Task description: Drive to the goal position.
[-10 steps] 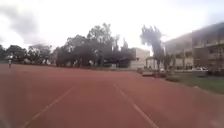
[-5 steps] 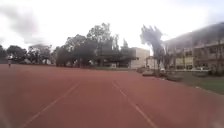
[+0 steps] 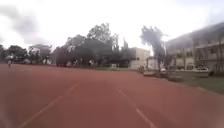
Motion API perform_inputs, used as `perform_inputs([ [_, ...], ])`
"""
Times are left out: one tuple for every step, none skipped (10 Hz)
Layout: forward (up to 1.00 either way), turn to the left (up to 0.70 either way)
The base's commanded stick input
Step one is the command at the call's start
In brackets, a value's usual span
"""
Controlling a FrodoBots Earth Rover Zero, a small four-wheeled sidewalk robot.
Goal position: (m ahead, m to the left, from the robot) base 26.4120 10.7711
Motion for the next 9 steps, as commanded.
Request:
perform_inputs([
  [0.70, 0.00],
  [0.70, 0.00],
  [0.70, 0.00],
  [0.70, 0.00],
  [0.70, 0.00],
  [0.70, 0.00],
  [0.70, 0.00],
  [0.70, 0.00],
  [0.70, 0.00],
])
